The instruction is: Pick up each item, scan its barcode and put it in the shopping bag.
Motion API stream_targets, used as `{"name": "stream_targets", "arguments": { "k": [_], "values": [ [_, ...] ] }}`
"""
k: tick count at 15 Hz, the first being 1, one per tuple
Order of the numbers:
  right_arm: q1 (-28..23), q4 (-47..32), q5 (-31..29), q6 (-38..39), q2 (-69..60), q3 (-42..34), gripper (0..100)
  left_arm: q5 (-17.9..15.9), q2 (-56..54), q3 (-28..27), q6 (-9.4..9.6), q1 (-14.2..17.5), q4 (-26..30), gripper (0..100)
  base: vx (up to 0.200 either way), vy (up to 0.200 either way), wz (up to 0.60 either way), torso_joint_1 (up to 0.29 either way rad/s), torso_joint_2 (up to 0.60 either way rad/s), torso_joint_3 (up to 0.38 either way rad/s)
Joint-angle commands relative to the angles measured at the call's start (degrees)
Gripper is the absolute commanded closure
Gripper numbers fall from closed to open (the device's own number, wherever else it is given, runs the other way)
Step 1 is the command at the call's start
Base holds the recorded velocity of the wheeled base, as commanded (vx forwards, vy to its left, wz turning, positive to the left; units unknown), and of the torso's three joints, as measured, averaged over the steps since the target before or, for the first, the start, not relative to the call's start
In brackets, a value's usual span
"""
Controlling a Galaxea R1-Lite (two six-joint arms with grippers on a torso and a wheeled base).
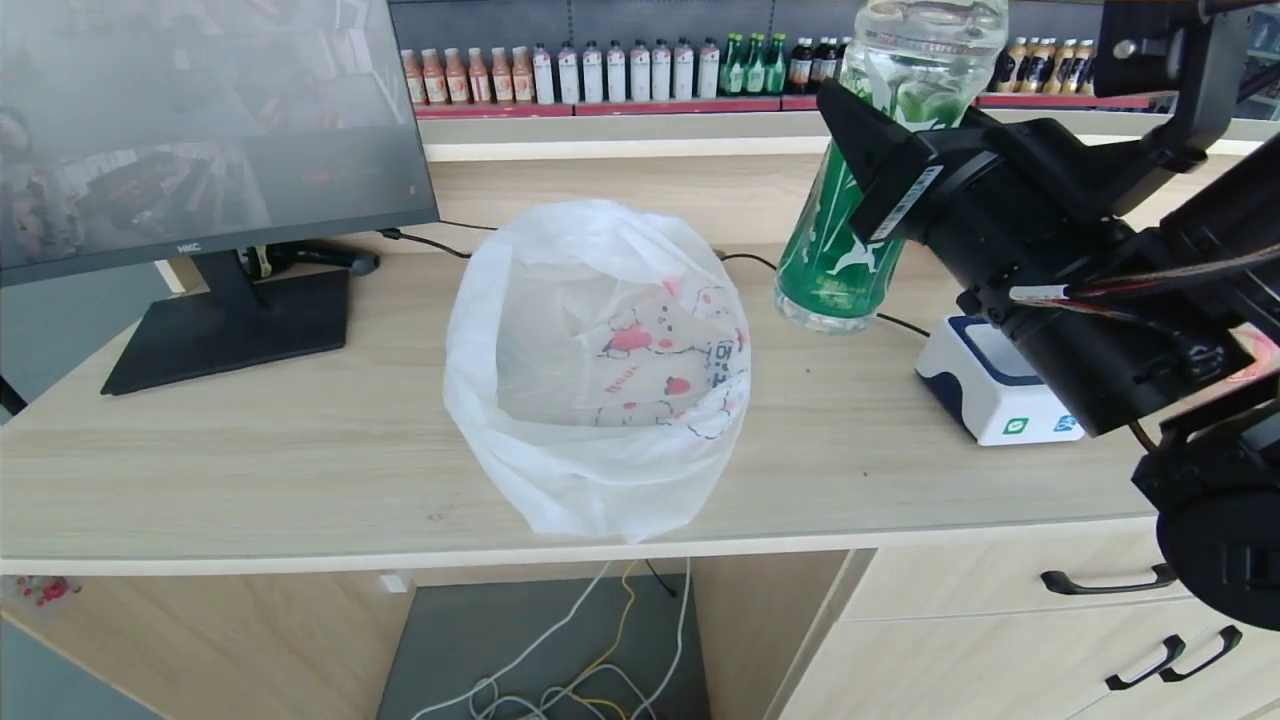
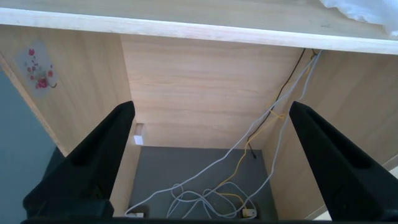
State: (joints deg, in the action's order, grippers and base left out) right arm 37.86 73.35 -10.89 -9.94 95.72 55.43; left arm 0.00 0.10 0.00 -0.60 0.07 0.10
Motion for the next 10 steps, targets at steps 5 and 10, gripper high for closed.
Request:
{"name": "stream_targets", "arguments": {
  "k": [5,10],
  "values": [
    [3.2,-0.3,-0.2,-3.6,2.1,0.9,100,0.0,0.0,0.0,0.51,0.0,0.0,0,0.000,0.040,0.00,0.000,0.00,0.000],
    [8.4,-1.4,-2.9,-4.0,11.2,11.8,100,0.0,0.0,0.0,0.51,-0.1,0.0,0,0.000,0.000,0.00,0.000,0.00,0.000]
  ]
}}
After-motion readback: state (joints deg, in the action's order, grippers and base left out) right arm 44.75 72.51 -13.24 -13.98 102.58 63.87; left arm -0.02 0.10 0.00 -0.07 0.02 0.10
